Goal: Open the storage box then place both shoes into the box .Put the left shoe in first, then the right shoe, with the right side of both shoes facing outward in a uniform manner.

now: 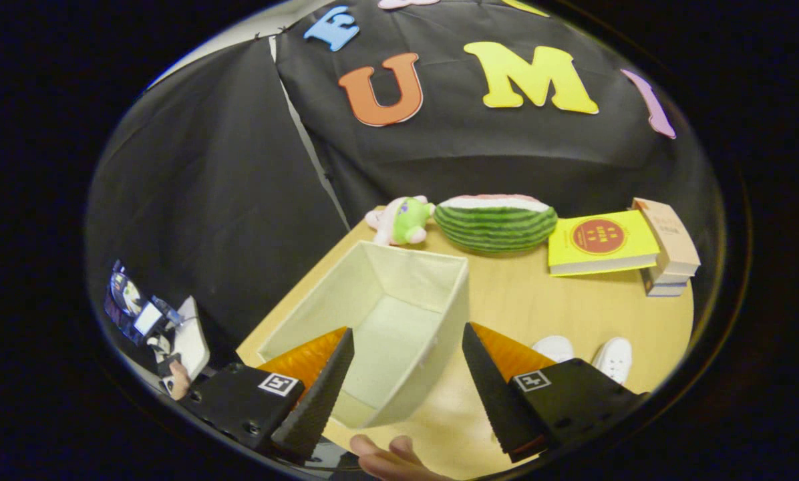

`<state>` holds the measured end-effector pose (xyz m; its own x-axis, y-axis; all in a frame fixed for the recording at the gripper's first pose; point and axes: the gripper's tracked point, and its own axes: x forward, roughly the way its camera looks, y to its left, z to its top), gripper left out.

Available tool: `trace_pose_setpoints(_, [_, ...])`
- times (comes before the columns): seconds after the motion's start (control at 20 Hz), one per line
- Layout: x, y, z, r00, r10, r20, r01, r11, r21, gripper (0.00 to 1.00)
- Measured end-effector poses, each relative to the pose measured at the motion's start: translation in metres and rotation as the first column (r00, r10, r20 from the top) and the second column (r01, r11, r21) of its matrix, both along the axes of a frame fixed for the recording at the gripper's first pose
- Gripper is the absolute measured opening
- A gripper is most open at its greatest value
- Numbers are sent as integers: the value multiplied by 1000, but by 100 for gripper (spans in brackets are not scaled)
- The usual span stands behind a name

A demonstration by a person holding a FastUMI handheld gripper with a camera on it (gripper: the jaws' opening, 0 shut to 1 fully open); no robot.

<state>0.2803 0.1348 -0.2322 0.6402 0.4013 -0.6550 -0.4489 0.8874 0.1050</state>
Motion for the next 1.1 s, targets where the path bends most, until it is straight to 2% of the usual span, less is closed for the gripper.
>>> trace_pose_setpoints(0.15, [0,-52,-13,999,-43,26,46,991,-127,100])
trace_pose_setpoints(0.3, [-11,-89,-32,997,-73,8,73,981,-180,100])
trace_pose_setpoints(0.5, [-20,-144,-73,985,-151,-88,125,960,-250,100])
trace_pose_setpoints(0.65, [-23,-178,-108,960,-218,-175,159,942,-297,100])
trace_pose_setpoints(0.85, [-23,-206,-145,932,-244,-267,147,930,-338,100])
trace_pose_setpoints(0.95, [-20,-209,-158,921,-245,-302,144,936,-320,99])
trace_pose_setpoints(1.05, [-19,-210,-169,908,-248,-338,139,938,-317,91])
trace_pose_setpoints(1.1, [-25,-206,-173,896,-238,-374,126,946,-299,81])
